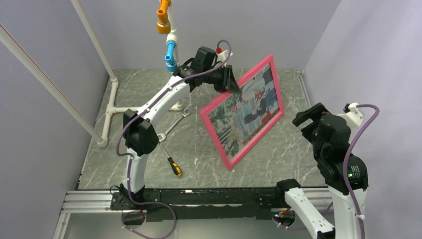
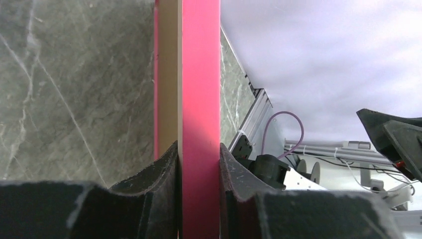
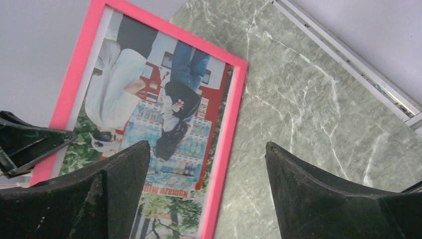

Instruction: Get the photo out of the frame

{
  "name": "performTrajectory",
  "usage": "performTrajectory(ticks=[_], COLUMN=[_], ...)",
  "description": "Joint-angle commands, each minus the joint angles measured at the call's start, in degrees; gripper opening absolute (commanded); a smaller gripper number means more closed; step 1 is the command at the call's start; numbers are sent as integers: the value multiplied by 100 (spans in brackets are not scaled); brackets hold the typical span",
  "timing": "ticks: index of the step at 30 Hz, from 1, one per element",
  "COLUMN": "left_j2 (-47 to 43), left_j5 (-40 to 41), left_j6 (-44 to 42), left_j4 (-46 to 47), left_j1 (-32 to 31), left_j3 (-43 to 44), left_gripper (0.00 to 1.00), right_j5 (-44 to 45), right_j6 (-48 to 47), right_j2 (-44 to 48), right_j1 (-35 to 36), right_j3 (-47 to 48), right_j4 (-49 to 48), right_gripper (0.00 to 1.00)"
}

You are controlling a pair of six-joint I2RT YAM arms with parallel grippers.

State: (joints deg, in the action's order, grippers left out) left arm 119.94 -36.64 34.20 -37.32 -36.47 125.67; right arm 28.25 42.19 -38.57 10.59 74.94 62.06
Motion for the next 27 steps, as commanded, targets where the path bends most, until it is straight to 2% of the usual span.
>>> performTrajectory(ticks=[1, 11, 15, 19, 27], left_j2=[-542, -994, -776, -627, 69], left_j5=[-158, 658, 903, 1253, 1724], left_j6=[749, 1677, 1962, 2492, 3121], left_j4=[1300, 3164, 3656, 4764, 5810], left_j1=[-16, 35, 34, 27, -69], left_j3=[-1097, -3099, -3316, -3797, -3911], left_gripper=[0, 0, 0, 0, 0], right_j5=[14, -74, -74, -104, -185], right_j6=[-9, 60, 70, 74, 32], right_j2=[83, 143, 176, 191, 255], right_j1=[13, 4, 13, 13, 12], right_j3=[-69, -216, -206, -214, -209], right_j4=[-19, 1, 55, 83, 126], right_gripper=[87, 87, 87, 88, 88])
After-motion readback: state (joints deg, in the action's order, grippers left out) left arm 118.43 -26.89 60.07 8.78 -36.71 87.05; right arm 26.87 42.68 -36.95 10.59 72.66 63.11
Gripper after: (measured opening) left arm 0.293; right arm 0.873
